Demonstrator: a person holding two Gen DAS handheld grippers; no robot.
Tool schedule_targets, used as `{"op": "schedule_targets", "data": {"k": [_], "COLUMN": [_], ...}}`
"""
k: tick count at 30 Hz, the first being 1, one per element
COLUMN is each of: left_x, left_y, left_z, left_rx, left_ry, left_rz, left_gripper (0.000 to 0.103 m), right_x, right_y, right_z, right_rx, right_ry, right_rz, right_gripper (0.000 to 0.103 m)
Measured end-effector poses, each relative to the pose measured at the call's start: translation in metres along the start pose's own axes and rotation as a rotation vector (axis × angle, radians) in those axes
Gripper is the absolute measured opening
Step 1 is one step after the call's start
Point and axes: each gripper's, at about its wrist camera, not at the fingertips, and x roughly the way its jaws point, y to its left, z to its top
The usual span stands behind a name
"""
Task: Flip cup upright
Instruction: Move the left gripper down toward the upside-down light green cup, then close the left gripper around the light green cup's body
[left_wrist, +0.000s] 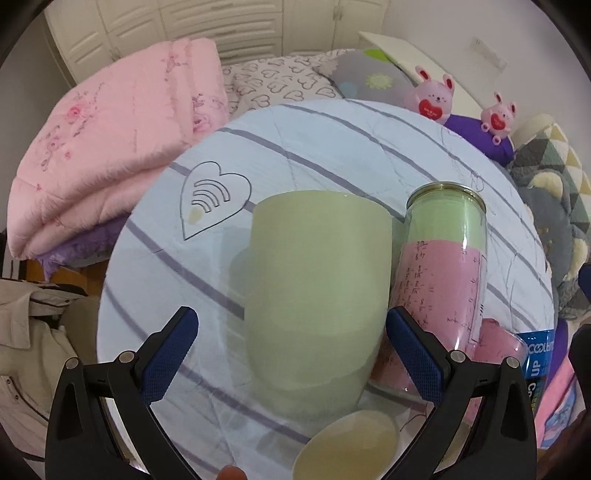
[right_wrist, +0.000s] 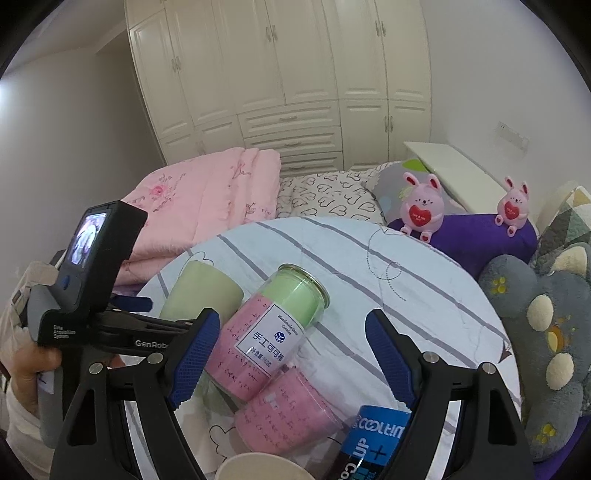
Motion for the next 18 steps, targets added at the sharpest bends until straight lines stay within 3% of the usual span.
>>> {"op": "schedule_targets", "data": {"k": [2,4,18], "left_x": [0.002,0.002,-0.018], "left_y": [-0.003,-0.004,0.013], "left_z": [0.001,0.001,-0.011], "left_rx": [0.008,0.019,0.06], "left_ry": [0.001,0.012,-0.027], "left_rz": [-0.04,-0.067,0.015], "left_gripper": [0.086,0.079,0.078], "right_x": [0.003,0.006,0.014], "right_y": [-0.002,-0.001,0.017], "right_z": [0.001,0.001,0.005], "right_rx": [0.003,0.003,-0.027], "right_ry": [0.007,0.012,0.031], "right_rz": [0.002,-0.004,-0.01], "right_gripper": [0.083,0.083,0.083]}}
